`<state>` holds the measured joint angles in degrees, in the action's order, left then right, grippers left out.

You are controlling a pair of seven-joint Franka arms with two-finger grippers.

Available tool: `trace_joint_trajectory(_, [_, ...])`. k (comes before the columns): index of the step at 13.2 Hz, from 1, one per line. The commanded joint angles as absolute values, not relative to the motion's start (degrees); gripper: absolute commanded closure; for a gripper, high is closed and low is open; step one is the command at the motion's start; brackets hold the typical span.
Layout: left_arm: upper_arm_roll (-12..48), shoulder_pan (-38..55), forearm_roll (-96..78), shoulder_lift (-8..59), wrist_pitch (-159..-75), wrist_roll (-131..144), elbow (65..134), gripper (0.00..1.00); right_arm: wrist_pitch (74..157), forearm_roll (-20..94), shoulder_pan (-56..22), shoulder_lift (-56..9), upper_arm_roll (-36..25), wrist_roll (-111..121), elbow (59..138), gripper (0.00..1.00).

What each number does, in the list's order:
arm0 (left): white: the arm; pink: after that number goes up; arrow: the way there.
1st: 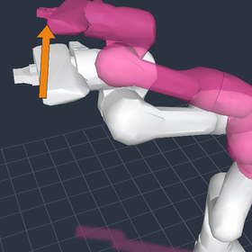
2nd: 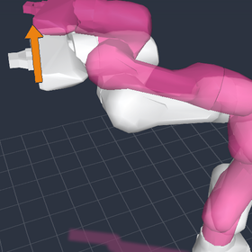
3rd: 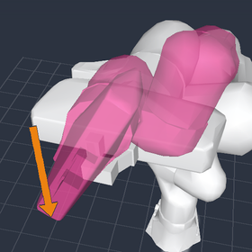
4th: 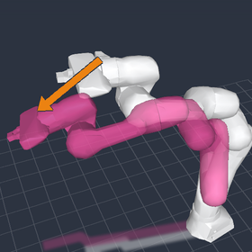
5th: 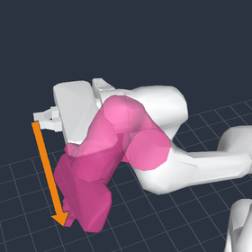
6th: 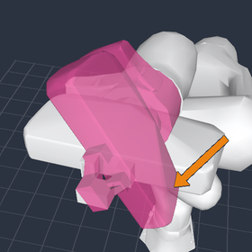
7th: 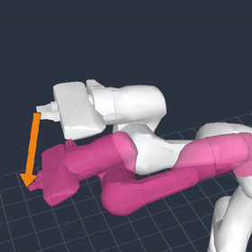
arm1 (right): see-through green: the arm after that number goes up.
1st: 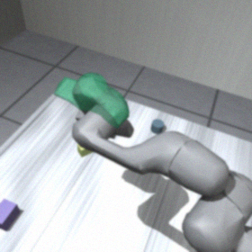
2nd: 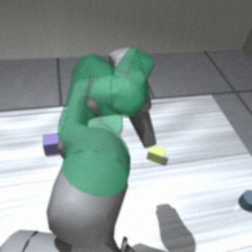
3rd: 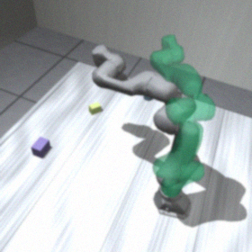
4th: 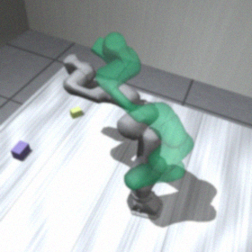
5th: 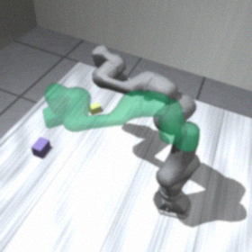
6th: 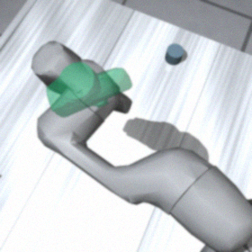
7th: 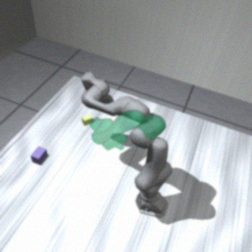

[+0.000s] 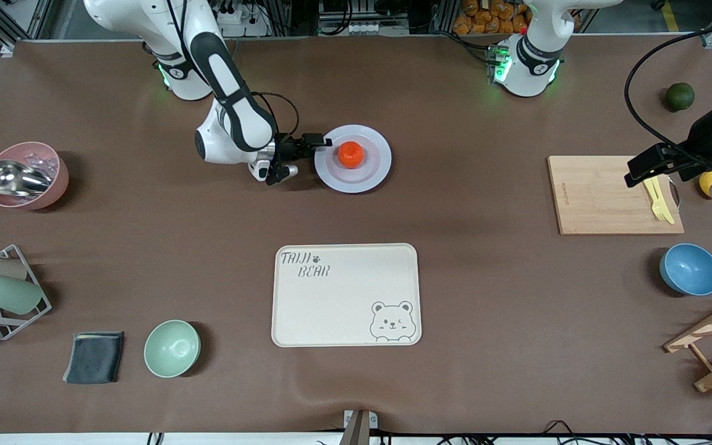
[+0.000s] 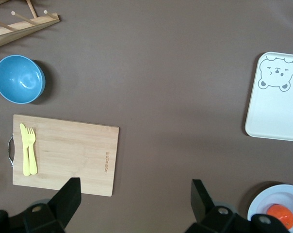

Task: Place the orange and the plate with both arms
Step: 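Close the right gripper on the plate rim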

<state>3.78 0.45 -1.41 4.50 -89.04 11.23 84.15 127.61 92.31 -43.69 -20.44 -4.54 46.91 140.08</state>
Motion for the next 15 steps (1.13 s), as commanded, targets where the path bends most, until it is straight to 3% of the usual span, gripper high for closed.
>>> trace_joint_trajectory(1, [4.22,0.53,-2.02,3.34,-89.47,10.2,85.17,0.0,128.58,94.31,-44.74,-19.6,-4.75,47.55,140.8,0.95])
trace_joint_trajectory(2, [4.57,0.44,-2.11,3.17,-89.47,10.2,85.51,0.0,128.5,95.18,-44.74,-19.6,-4.75,46.85,140.8,1.0])
trace_joint_trajectory(15, [4.66,0.79,-2.28,3.52,-90.26,10.2,85.69,0.0,127.18,98.26,-41.4,-18.11,-4.83,43.07,140.89,1.0])
